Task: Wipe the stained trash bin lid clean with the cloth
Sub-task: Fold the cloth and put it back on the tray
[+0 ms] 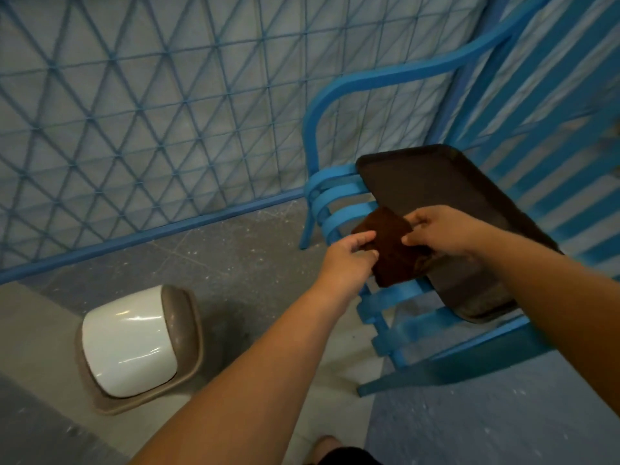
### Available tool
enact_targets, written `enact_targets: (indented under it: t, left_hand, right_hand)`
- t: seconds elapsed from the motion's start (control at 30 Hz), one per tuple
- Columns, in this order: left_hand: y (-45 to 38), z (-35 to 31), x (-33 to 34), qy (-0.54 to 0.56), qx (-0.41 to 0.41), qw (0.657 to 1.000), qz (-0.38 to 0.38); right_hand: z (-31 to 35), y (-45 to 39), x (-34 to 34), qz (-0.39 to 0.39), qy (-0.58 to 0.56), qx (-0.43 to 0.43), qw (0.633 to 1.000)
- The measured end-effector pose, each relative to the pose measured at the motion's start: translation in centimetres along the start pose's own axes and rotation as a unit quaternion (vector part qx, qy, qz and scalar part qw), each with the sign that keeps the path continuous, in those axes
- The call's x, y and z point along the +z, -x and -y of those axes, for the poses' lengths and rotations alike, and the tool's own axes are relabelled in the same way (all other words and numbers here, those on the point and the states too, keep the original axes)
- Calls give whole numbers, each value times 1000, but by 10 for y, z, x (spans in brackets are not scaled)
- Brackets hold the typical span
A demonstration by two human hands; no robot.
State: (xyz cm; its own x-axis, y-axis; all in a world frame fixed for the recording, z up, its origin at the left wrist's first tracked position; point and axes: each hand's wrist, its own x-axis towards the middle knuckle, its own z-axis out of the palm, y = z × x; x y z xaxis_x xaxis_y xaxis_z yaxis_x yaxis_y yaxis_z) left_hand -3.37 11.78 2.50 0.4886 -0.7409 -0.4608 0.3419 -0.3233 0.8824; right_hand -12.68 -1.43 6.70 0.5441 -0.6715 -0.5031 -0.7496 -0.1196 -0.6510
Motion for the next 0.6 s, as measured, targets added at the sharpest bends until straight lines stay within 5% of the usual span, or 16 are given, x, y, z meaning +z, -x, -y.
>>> enact_targets:
  t: [0.33,0.43,0.6]
  left_hand:
    - [-53,-1,68,-222,56,964,133]
    - [-69,-7,80,-400,101,897,160]
    - [-73,-6,81,-599,215,768,73]
  right_hand:
    - [-39,-49,-58,-51,89,90,991]
    - [-55,-62,-62,-84,120,109,983]
    - [-65,-66,-58,-168,201,71,962]
